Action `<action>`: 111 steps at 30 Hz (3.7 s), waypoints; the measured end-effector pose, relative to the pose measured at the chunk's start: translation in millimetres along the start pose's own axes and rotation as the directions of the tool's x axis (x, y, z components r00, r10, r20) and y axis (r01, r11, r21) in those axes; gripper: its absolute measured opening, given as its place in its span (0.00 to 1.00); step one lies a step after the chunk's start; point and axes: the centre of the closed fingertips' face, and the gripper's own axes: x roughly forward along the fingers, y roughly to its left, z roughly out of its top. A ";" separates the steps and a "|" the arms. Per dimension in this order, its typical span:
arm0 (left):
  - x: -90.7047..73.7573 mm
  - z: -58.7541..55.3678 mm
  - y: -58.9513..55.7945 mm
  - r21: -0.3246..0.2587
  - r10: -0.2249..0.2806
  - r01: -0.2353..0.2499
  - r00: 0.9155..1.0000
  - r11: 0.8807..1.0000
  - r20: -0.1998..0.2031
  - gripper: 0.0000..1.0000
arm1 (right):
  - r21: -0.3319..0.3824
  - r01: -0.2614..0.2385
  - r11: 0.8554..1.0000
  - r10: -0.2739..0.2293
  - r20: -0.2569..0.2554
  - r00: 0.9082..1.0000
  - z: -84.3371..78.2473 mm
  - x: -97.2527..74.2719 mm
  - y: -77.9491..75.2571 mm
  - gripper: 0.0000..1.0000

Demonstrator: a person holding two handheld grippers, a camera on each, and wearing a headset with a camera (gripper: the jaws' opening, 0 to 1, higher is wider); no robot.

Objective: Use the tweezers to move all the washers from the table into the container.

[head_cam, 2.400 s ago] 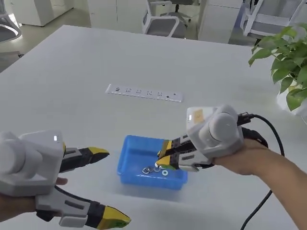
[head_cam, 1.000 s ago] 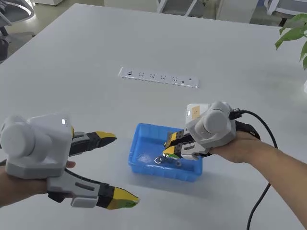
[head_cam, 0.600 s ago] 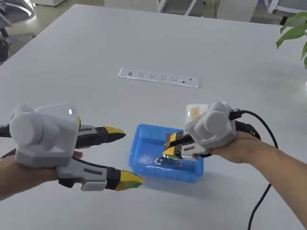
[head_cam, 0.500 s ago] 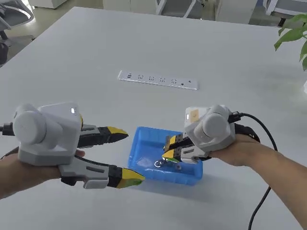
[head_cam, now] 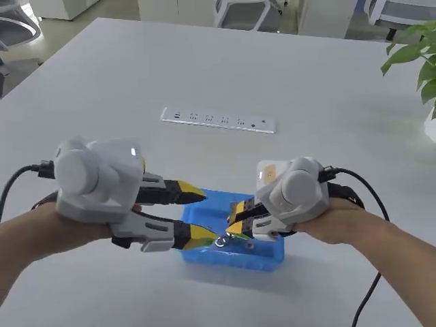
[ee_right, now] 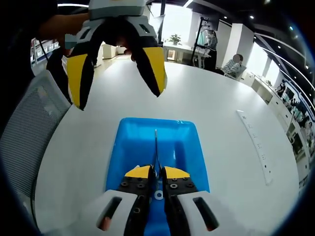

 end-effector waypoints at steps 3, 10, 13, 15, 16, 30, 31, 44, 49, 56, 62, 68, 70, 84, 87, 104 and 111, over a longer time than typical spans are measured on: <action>6.3 4.4 1.1 0.011 -0.016 0.016 1.000 1.000 0.002 0.38 | 0.000 0.000 1.000 0.000 0.000 1.000 0.1 0.0 0.2 0.09; 17.1 5.6 4.4 0.044 -0.034 0.034 0.999 0.998 -0.010 0.30 | -0.003 0.001 1.000 -0.001 0.003 1.000 0.5 -0.1 0.1 0.09; 20.6 3.7 7.4 0.055 -0.031 0.032 0.999 0.998 -0.019 0.27 | -0.007 0.000 1.000 0.000 0.003 1.000 0.4 -0.1 0.4 0.09; 22.9 2.2 9.6 0.064 -0.031 0.032 0.999 0.997 -0.024 0.25 | -0.009 -0.001 1.000 0.001 0.003 1.000 0.5 0.0 0.7 0.09; 24.4 1.4 10.9 0.065 -0.032 0.034 0.999 0.997 -0.025 0.24 | -0.011 -0.002 1.000 0.002 0.003 1.000 0.6 0.1 0.9 0.09; 37.2 -0.7 14.2 0.112 -0.074 0.079 0.996 0.991 -0.047 0.11 | -0.029 -0.003 1.000 0.004 0.008 1.000 0.5 -0.4 1.2 0.09; 37.5 -0.9 15.0 0.119 -0.074 0.079 0.996 0.990 -0.049 0.09 | -0.029 -0.005 1.000 0.005 0.008 1.000 0.4 -0.4 1.5 0.09; 39.6 0.3 15.3 0.149 -0.083 0.090 0.995 0.985 -0.054 0.06 | -0.071 -0.009 0.997 0.009 -0.001 1.000 -0.4 0.1 1.0 0.11; 38.0 0.7 16.5 0.159 -0.076 0.085 0.995 0.984 -0.059 0.05 | -0.074 -0.009 0.997 0.009 0.001 1.000 0.5 -0.3 0.8 0.11; 35.0 3.3 15.5 0.172 -0.076 0.085 0.995 0.982 -0.058 0.05 | -0.072 -0.006 0.997 0.006 0.011 1.000 3.5 -2.7 1.3 0.11; 32.3 11.3 8.9 0.180 -0.086 0.095 0.995 0.979 -0.055 0.05 | -0.061 -0.003 0.998 0.005 0.021 1.000 6.5 -8.1 3.2 0.11; 28.4 21.4 1.5 0.184 -0.102 0.110 0.993 0.977 -0.055 0.05 | -0.037 -0.002 0.999 0.003 0.040 0.999 10.6 -16.3 8.4 0.11; 27.0 23.9 -2.2 0.188 -0.110 0.119 0.992 0.975 -0.056 0.05 | -0.033 0.000 0.999 0.001 0.044 0.999 11.4 -18.3 9.8 0.11; 11.5 40.4 -21.7 0.220 -0.158 0.171 0.984 0.960 -0.077 0.05 | 0.010 0.022 1.000 -0.023 0.086 0.996 25.8 -39.1 27.0 0.10; 8.5 42.6 -26.8 0.225 -0.169 0.183 0.982 0.957 -0.082 0.05 | 0.017 0.028 0.999 -0.029 0.089 0.996 27.6 -42.3 31.3 0.10; -11.1 35.0 -57.8 0.233 -0.217 0.237 0.970 0.943 -0.111 0.05 | 0.008 0.033 0.999 -0.033 0.088 0.996 32.6 -51.4 68.1 0.07; -14.2 15.3 -68.4 0.221 -0.222 0.248 0.965 0.943 -0.137 0.05 | -0.008 0.007 1.000 -0.006 0.044 0.999 23.4 -46.3 86.7 0.06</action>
